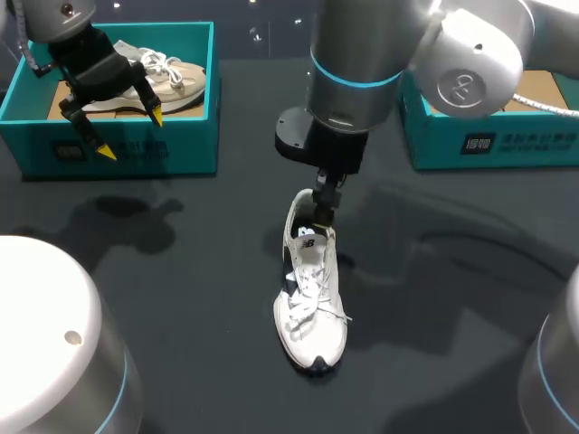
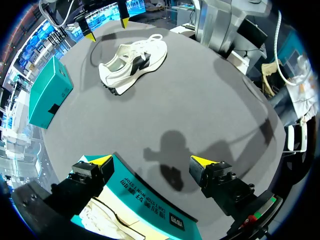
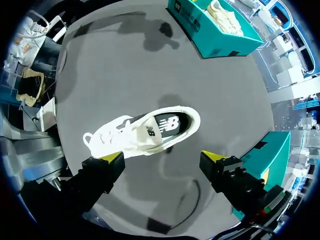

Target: Take the shoe out of the shoebox, open the shoe tongue, remove and reinsert the insole, then place the shoe into the shoebox

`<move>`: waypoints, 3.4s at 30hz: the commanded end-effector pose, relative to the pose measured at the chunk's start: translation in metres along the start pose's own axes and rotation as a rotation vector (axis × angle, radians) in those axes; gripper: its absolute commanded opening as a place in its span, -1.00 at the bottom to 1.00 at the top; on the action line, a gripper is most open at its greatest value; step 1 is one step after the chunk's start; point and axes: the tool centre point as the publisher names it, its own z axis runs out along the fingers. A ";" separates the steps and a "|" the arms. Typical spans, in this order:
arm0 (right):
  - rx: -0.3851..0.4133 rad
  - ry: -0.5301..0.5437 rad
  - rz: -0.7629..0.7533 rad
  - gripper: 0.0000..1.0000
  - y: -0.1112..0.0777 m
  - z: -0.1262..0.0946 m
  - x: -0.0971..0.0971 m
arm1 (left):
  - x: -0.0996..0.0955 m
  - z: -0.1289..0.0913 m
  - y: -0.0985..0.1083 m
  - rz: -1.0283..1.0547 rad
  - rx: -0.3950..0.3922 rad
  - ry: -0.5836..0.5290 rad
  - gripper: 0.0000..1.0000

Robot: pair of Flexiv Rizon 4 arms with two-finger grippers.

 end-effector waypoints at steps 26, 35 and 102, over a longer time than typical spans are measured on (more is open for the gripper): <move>0.019 -0.067 -0.313 1.00 0.027 0.035 -0.055 | 0.001 0.000 0.000 0.000 -0.003 0.000 1.00; -0.006 -0.043 -0.342 1.00 0.034 0.060 -0.066 | 0.001 0.000 0.000 0.000 -0.003 0.000 1.00; -0.032 0.108 -0.257 -0.09 0.037 0.151 -0.075 | 0.001 0.000 0.000 0.000 -0.003 0.000 1.00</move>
